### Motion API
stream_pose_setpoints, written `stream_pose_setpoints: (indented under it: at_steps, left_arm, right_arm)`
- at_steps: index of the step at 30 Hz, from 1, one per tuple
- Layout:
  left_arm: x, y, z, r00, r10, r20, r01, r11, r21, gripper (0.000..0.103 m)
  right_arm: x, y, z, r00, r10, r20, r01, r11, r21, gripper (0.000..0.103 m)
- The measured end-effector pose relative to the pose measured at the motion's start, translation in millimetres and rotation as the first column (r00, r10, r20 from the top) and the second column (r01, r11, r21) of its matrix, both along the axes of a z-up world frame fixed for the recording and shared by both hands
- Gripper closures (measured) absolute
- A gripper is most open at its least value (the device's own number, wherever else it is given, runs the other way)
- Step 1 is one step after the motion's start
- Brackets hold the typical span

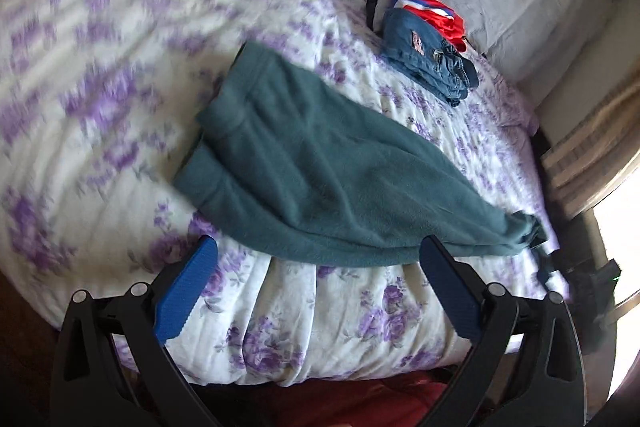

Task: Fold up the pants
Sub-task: 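Grasp the waistband of the teal sweatpants with the left gripper while the right gripper grasps the leg cuffs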

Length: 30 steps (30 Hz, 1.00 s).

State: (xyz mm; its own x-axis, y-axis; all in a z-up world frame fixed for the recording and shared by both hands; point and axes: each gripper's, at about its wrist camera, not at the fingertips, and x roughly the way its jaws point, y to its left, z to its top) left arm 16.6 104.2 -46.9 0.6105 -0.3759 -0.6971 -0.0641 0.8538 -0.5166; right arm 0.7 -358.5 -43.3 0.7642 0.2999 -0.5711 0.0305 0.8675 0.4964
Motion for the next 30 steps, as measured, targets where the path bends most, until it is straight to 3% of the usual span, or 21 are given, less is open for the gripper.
stream_pose_setpoints:
  at_steps: [3,10,12,15,17,18,21,27,30]
  left_arm:
    - [0.0,3.4,-2.0,1.000,-0.008,0.007,0.008,1.000,-0.018,0.005]
    - [-2.2,4.2,-5.9,0.997,-0.066,0.037,0.066,0.998,0.000,0.004]
    - [-0.5,0.3,-5.4,0.995,-0.094,0.045,0.093,0.995,0.033,0.004]
    - [5.2,-4.5,-3.8,0.989,-0.144,0.043,0.141,0.987,0.072,0.004]
    - [4.8,5.5,-2.1,0.990,-0.135,0.039,0.135,0.991,-0.009,0.004]
    - [4.3,17.8,-2.3,0.993,-0.114,0.037,0.117,0.986,-0.119,0.005]
    - [3.4,39.3,-4.6,0.995,-0.095,0.024,0.098,0.951,-0.293,0.005]
    - [-1.4,60.6,16.3,0.995,-0.037,0.094,0.075,0.897,-0.436,0.005]
    - [7.8,59.2,21.4,0.997,-0.013,0.078,0.046,0.902,-0.428,0.005]
  right_arm:
    - [7.9,-21.4,-26.1,0.994,-0.007,-0.110,0.026,0.985,0.171,0.003]
    - [7.8,-32.0,-39.0,0.991,0.012,-0.132,0.024,0.963,0.267,0.003]
    - [3.7,-28.9,-39.1,0.994,0.021,-0.111,0.007,0.969,0.246,0.003]
    - [-2.5,-10.9,-37.2,0.997,0.041,-0.058,-0.036,0.996,0.083,0.003]
    - [-11.2,5.2,-37.4,0.998,0.053,-0.024,-0.055,0.997,-0.051,0.003]
    - [-11.7,6.3,-37.3,0.998,0.052,-0.019,-0.053,0.996,-0.075,0.003]
    - [-13.3,4.8,-36.4,0.999,0.036,-0.009,-0.037,0.996,-0.084,0.003]
    - [-2.9,5.3,-37.1,0.999,0.035,-0.003,-0.036,0.994,-0.100,0.003]
    - [1.3,8.0,-36.7,1.000,0.023,0.004,-0.023,0.994,-0.102,0.003]
